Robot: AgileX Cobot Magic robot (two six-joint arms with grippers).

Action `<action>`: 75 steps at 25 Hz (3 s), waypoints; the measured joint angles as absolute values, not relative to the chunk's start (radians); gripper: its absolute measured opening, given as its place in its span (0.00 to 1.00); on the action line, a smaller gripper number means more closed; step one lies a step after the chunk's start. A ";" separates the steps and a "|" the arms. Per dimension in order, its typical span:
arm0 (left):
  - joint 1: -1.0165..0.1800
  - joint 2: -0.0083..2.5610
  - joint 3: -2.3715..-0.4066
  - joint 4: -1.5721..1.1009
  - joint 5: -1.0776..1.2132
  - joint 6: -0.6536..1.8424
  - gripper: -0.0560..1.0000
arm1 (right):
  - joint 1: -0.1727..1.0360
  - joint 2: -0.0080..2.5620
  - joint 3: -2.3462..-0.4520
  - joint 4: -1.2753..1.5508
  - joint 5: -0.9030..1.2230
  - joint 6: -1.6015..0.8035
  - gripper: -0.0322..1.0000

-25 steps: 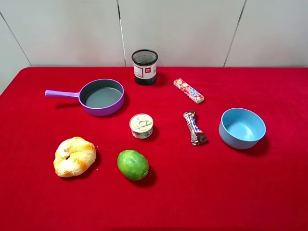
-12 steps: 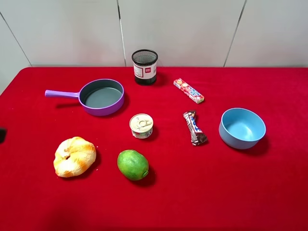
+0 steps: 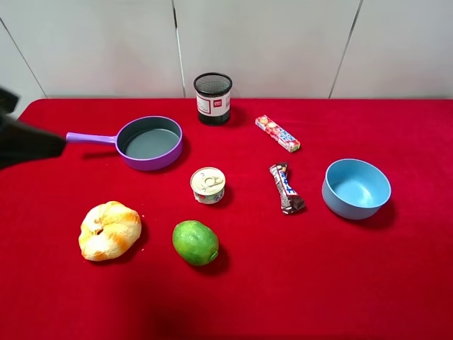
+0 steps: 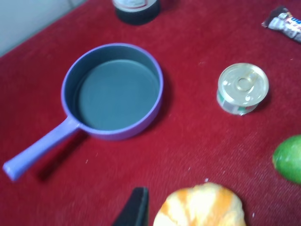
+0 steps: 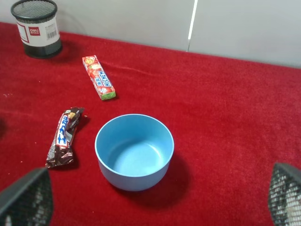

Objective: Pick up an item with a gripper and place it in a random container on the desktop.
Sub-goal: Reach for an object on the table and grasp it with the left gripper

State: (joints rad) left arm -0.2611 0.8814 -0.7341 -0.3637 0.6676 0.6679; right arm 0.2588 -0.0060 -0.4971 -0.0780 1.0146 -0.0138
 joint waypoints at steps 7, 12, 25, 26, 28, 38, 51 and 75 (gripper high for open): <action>-0.375 1.085 -0.878 -0.364 0.662 0.669 0.91 | 0.259 -0.006 -0.497 -0.078 1.015 -0.014 0.70; -0.446 1.193 -0.955 -0.364 0.662 0.670 0.91 | 0.259 -0.006 -0.497 -0.078 1.015 -0.014 0.70; -0.614 1.429 -1.192 -0.285 0.707 0.671 0.91 | 0.259 -0.006 -0.497 -0.078 1.015 -0.014 0.70; -0.624 1.450 -1.214 -0.283 0.720 0.671 0.91 | 0.259 -0.006 -0.497 -0.078 1.015 -0.014 0.70; -0.647 1.492 -1.267 -0.275 0.745 0.671 0.91 | 0.259 -0.006 -0.497 -0.078 1.015 -0.014 0.70; -0.740 1.709 -1.529 -0.229 0.891 0.713 0.91 | 0.259 -0.006 -0.497 -0.078 1.015 -0.014 0.70; -0.830 1.911 -1.751 -0.128 0.968 0.845 0.90 | 0.259 -0.006 -0.497 -0.078 1.015 -0.014 0.70; -0.905 2.096 -1.814 0.000 0.913 1.338 0.89 | 0.259 -0.006 -0.497 -0.078 1.015 -0.014 0.70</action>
